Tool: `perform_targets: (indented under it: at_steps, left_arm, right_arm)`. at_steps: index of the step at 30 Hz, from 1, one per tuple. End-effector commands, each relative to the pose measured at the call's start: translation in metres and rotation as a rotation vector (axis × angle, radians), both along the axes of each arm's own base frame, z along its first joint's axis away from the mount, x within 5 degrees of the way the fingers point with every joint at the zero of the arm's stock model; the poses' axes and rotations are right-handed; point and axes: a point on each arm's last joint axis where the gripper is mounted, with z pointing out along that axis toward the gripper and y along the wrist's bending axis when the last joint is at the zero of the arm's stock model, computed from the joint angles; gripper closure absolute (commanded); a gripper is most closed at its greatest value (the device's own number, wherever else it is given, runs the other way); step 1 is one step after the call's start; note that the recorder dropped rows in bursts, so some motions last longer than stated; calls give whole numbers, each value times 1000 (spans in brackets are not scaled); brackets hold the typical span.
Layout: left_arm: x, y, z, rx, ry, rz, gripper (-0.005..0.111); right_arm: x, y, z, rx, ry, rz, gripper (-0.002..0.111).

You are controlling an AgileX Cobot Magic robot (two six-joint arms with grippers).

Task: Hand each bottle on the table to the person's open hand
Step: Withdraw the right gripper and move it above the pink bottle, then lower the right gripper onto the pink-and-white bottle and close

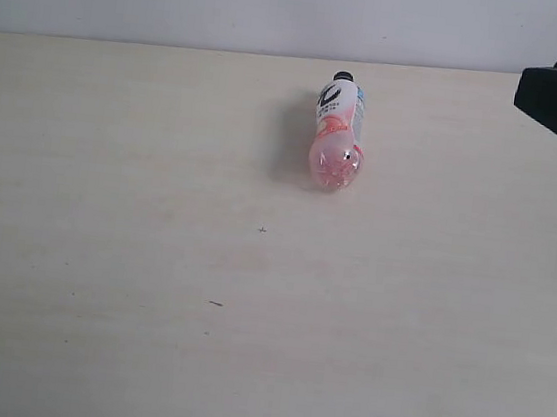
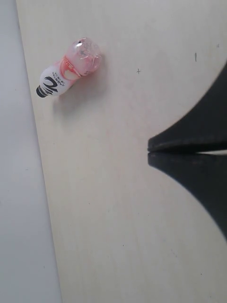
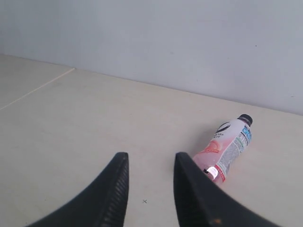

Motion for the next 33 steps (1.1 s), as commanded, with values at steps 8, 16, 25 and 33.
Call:
perform_targets:
  at_steps: [8, 16, 25, 33]
  left_arm:
    - [-1, 0, 0, 1, -9, -12, 107]
    - [-1, 0, 0, 1, -9, -12, 107]
    - [-1, 0, 0, 1, -9, -12, 107]
    - [-1, 0, 0, 1, -9, -12, 107]
  right_arm:
    - [0, -1, -1, 13, 5, -12, 77]
    - [44, 10, 32, 93, 38, -56, 77]
    - [230, 89, 9, -232, 626, -41, 42]
    - [308, 168, -78, -520, 788, -217, 38]
